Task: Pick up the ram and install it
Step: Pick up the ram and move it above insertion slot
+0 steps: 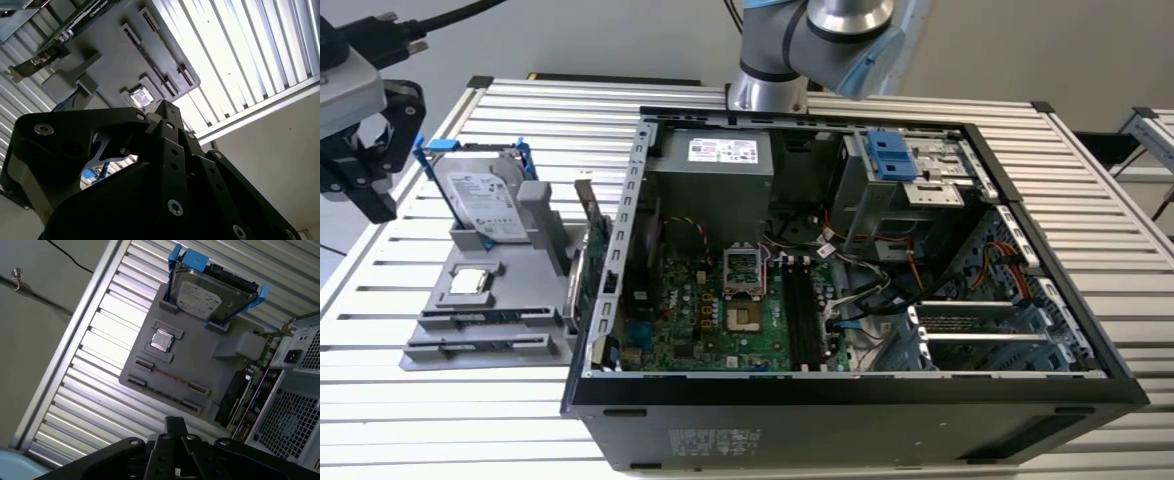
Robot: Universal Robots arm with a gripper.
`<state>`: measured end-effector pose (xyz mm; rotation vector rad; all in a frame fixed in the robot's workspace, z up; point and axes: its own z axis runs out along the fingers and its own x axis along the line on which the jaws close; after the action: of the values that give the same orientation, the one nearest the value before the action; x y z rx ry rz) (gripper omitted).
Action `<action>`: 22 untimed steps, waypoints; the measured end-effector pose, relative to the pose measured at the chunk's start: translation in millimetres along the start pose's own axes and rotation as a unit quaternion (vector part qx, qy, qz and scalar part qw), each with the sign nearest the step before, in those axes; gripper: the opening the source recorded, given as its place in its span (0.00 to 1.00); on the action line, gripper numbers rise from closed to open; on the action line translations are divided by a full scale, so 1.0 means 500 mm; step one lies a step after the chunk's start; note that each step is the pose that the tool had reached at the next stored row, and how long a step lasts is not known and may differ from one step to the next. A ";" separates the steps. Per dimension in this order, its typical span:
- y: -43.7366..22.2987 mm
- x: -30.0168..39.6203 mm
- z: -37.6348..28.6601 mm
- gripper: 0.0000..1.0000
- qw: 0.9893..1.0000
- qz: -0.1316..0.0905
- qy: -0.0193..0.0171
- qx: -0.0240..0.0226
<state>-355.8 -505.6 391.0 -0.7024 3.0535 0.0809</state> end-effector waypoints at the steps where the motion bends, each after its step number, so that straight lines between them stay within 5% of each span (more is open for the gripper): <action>1: 0.000 0.000 0.000 0.00 1.000 -0.002 0.000 0.000; 22: 0.000 0.001 0.000 0.00 0.999 -0.035 0.002 -0.001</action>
<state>-356.2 -505.6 391.1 -0.8081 3.0292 0.0812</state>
